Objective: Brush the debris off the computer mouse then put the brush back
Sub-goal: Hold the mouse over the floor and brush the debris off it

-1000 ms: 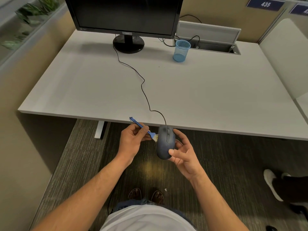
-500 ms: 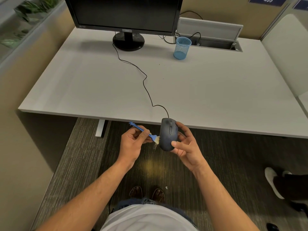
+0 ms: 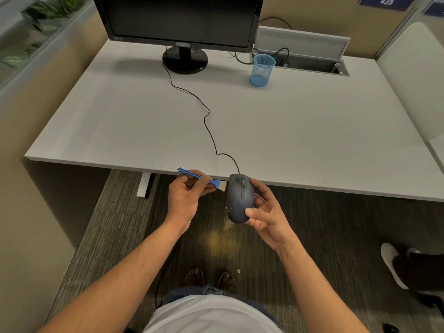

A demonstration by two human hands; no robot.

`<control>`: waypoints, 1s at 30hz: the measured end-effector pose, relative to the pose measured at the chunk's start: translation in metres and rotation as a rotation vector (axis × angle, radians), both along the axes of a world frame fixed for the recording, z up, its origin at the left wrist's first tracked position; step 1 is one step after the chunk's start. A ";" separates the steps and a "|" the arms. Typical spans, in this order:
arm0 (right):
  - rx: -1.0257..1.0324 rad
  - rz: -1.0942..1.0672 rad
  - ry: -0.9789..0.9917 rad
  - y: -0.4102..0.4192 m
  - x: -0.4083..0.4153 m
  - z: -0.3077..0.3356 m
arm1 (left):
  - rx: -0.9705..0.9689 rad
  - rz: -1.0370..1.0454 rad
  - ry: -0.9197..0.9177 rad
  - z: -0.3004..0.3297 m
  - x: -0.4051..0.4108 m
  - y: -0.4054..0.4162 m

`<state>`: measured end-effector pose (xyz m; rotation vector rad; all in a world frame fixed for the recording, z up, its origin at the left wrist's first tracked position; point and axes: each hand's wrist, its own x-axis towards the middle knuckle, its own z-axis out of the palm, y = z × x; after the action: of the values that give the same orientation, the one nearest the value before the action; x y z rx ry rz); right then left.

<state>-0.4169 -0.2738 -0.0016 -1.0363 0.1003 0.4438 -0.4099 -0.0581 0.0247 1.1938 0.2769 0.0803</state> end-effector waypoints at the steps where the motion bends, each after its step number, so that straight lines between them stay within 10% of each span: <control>1: -0.001 -0.001 -0.002 0.000 0.000 0.000 | 0.002 -0.011 0.001 0.000 0.000 -0.001; 30: -0.007 -0.019 -0.029 -0.017 0.031 -0.001 | 0.034 -0.067 -0.005 -0.007 -0.030 -0.022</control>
<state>-0.3859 -0.2907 -0.0027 -1.0478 0.0862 0.4113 -0.4398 -0.0799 0.0174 1.2354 0.2315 0.0294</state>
